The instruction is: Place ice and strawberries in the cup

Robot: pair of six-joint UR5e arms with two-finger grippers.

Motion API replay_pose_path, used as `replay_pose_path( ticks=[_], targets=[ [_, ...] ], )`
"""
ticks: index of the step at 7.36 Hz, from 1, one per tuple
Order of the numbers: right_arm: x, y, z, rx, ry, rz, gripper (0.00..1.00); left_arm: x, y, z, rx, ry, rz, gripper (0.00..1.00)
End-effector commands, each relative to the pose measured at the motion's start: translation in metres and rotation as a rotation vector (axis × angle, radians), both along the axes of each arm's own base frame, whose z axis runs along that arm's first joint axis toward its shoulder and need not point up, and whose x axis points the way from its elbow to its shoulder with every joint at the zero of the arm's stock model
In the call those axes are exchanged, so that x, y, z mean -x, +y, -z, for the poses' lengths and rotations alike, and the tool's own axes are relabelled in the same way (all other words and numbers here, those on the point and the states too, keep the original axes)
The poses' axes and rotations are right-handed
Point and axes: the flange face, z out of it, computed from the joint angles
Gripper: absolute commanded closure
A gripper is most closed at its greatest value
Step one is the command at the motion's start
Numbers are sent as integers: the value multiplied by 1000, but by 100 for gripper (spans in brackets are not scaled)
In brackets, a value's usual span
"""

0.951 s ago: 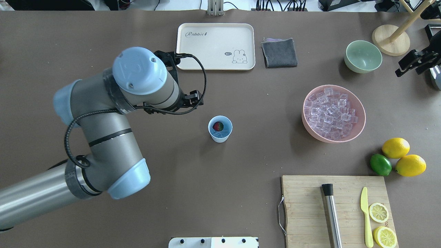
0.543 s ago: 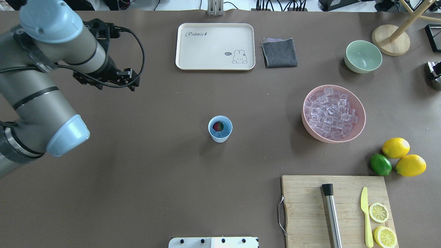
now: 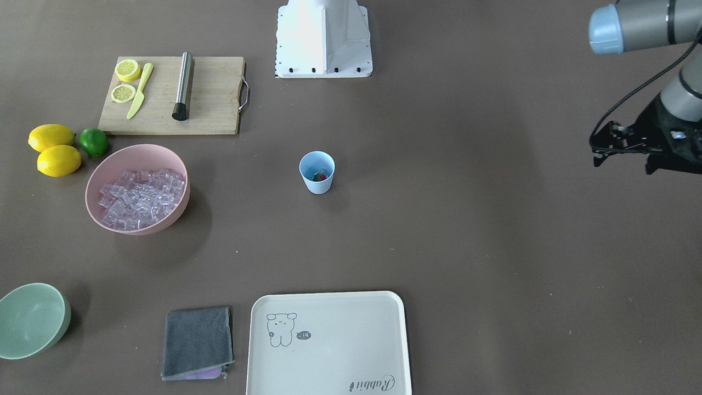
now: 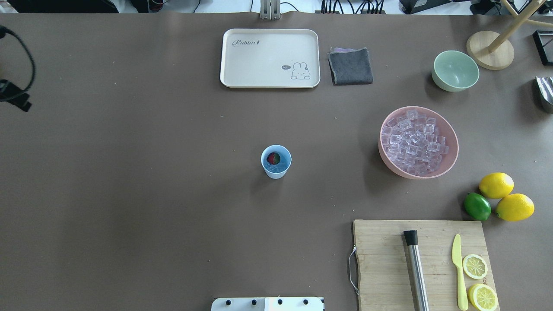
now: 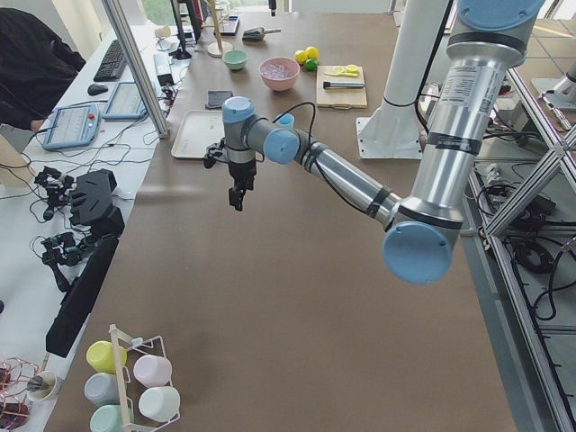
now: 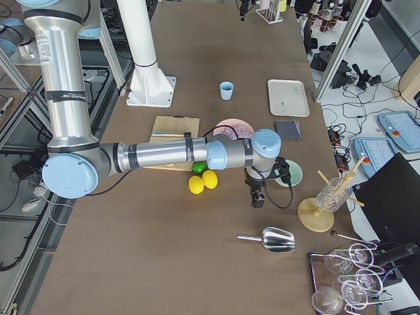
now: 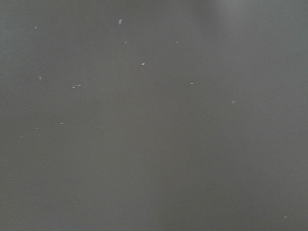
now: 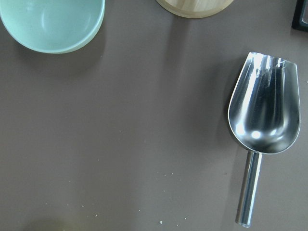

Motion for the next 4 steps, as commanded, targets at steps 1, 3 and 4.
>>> replay_pose_path(
  ticks=[1, 3, 4],
  targets=[
    [-9, 5, -11, 10, 6, -6, 0, 77, 40, -78, 45, 14, 20, 3],
    [-18, 11, -18, -13, 10, 15, 0, 90, 38, -112, 147, -9, 91, 3],
    [-18, 9, -15, -19, 12, 15, 0, 120, 38, -129, 179, -8, 153, 3]
  ],
)
